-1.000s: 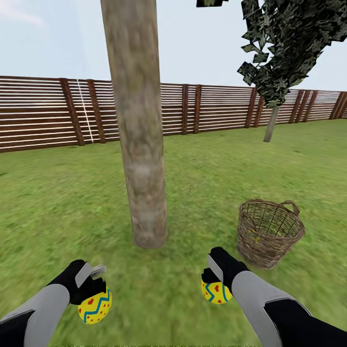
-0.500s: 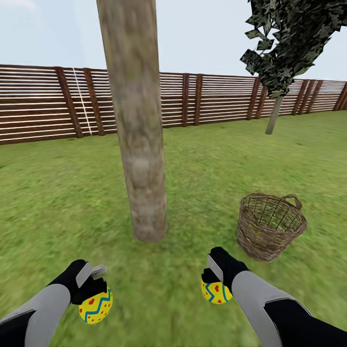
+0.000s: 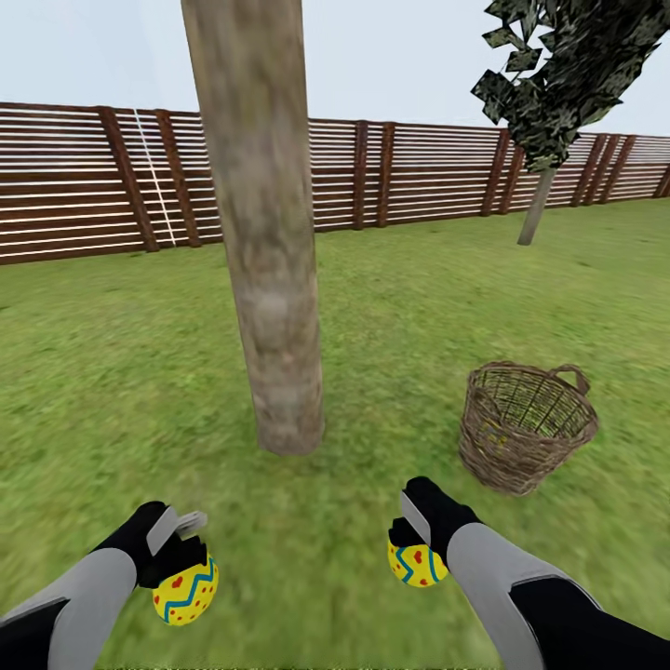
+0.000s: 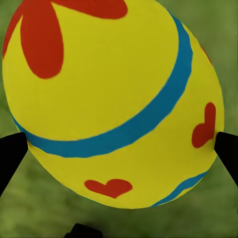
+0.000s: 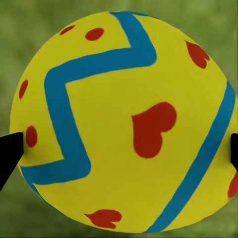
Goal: Take the three Easter eggs out of the wicker basket on the lawn in the garden, then place them on the lawn next to a single tree (choose any tree) so that all three eggs are next to the same tree and none are left in the basket.
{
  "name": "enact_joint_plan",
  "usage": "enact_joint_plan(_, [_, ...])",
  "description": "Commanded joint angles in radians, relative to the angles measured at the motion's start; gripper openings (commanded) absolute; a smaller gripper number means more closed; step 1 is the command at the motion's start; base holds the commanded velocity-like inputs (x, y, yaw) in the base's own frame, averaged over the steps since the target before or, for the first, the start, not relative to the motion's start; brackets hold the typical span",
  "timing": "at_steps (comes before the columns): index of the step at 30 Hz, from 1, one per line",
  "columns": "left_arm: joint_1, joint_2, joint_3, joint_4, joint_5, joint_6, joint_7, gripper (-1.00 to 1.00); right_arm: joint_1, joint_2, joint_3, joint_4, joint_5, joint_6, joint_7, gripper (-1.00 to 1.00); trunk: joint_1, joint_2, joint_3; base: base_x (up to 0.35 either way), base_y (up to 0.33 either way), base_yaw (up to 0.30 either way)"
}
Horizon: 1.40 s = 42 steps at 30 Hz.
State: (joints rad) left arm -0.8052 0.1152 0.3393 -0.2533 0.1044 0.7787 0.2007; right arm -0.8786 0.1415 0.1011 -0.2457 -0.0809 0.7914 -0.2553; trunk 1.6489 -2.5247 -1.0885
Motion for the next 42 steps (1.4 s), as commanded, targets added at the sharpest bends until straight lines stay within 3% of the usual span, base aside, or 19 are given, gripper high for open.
enact_joint_plan(1, [0.000,0.000,0.001,-0.001,0.011,0.004,0.008,-1.00,0.000,0.000,0.008,-0.001,-0.009,0.005,-0.005,-1.00,0.000,-0.001,-0.004,0.000,0.000,0.000])
enact_joint_plan(42, [0.000,-0.019,0.000,-0.001,0.011,0.004,0.008,-1.00,0.000,0.000,0.009,-0.001,-0.009,0.005,-0.005,-1.00,0.018,-0.010,-0.117,0.000,0.000,0.000])
